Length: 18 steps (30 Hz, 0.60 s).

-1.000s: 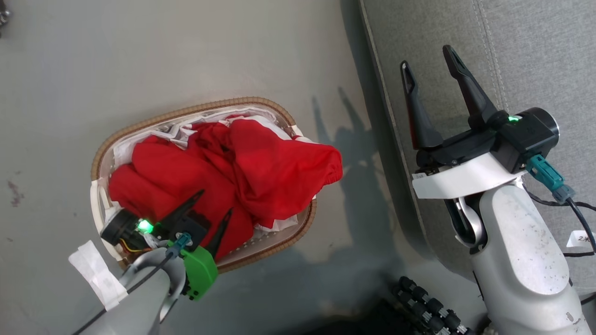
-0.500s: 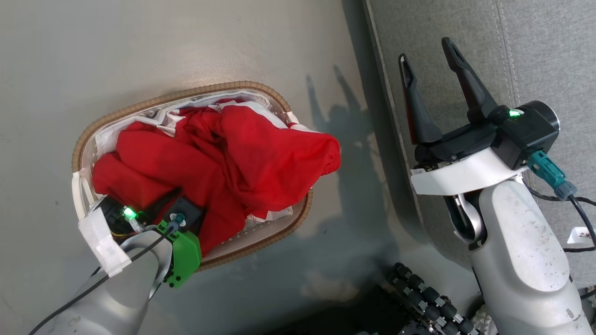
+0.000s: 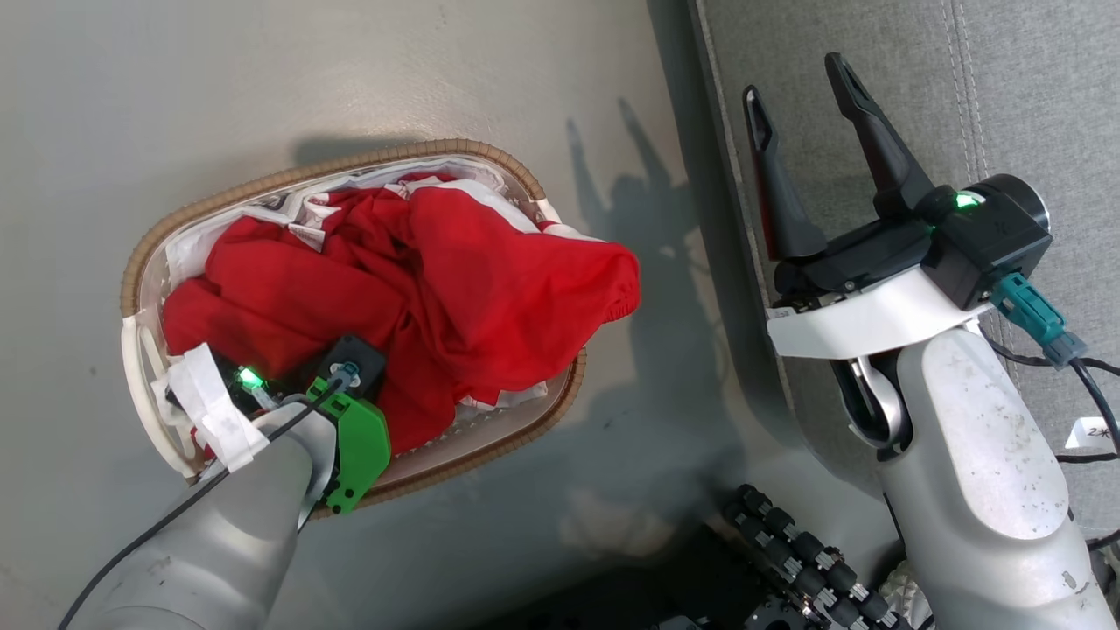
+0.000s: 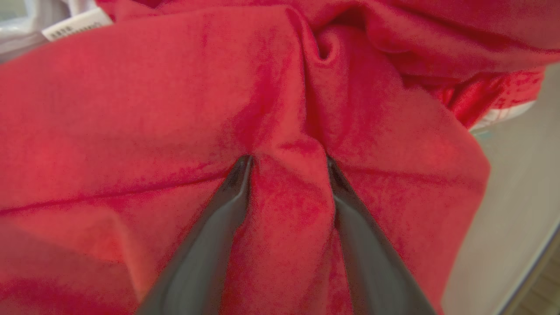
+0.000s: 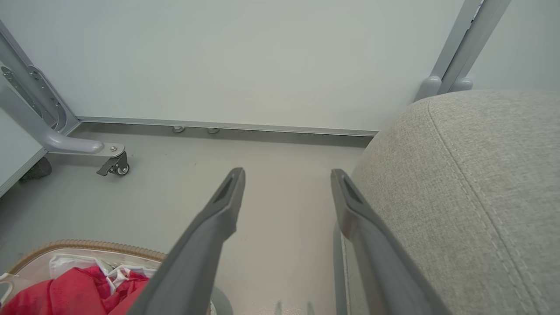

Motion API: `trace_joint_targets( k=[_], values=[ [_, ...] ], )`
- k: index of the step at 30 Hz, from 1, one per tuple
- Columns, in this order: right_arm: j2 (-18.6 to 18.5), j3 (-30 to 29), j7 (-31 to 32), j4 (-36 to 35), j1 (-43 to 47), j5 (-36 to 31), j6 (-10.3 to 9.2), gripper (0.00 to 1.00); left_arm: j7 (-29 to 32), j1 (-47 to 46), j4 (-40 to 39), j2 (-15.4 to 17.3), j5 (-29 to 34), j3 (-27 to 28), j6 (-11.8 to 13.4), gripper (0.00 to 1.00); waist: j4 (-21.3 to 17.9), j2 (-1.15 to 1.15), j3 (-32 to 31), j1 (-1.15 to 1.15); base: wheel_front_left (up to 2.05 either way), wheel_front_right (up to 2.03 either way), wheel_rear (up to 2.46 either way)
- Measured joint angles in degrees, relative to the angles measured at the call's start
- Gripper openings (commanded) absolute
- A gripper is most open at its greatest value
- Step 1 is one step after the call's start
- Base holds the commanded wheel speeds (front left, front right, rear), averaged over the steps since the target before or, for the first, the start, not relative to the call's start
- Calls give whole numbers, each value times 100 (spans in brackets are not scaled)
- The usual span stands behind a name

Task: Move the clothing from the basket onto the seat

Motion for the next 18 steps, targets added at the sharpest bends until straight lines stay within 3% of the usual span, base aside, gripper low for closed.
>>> trace_joint_targets(
  k=[9,18],
  values=[
    [1,10,0,188,2,18,0,100,-265,256,-143,-73,-772,-42,0,0,25,0,-352,0,0,0,0],
    [3,-76,0,456,223,-177,0,100,-411,720,-459,-186,-1312,-211,1,0,156,0,-1099,0,0,0,0]
  ],
)
